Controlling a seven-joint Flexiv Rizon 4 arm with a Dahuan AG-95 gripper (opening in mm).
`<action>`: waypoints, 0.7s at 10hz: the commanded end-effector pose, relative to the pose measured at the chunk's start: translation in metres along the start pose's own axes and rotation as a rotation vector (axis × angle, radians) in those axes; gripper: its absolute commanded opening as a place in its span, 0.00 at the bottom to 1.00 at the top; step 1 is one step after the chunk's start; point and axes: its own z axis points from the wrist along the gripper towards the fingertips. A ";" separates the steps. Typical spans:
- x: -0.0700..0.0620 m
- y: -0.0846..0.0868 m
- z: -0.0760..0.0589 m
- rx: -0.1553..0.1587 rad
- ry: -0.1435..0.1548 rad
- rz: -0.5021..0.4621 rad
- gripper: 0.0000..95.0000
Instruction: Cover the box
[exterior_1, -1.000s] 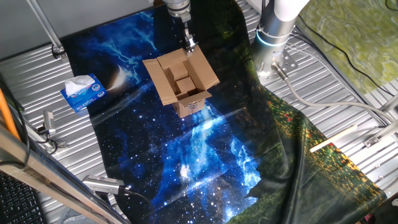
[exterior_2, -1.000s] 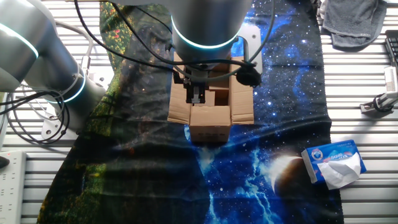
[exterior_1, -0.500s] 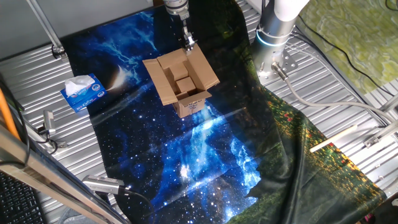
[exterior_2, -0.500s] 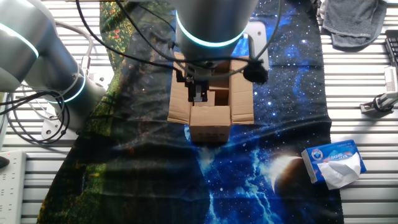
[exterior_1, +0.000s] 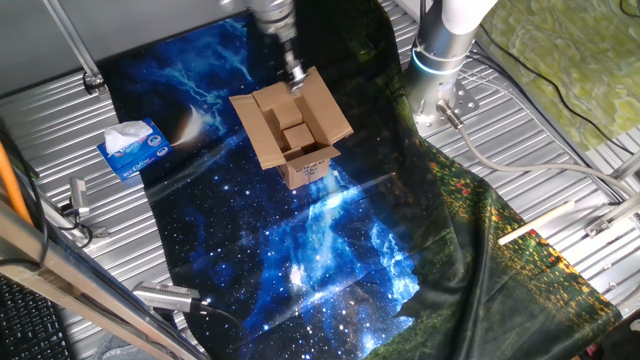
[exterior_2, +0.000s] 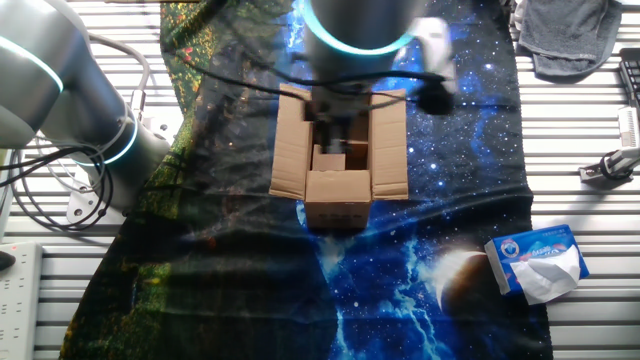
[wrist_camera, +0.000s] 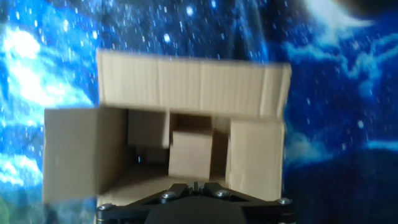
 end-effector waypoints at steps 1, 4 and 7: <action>-0.011 0.004 -0.001 0.010 -0.007 -0.005 0.00; -0.028 0.011 -0.003 0.022 -0.005 -0.008 0.00; -0.044 0.017 -0.003 0.027 -0.004 -0.012 0.00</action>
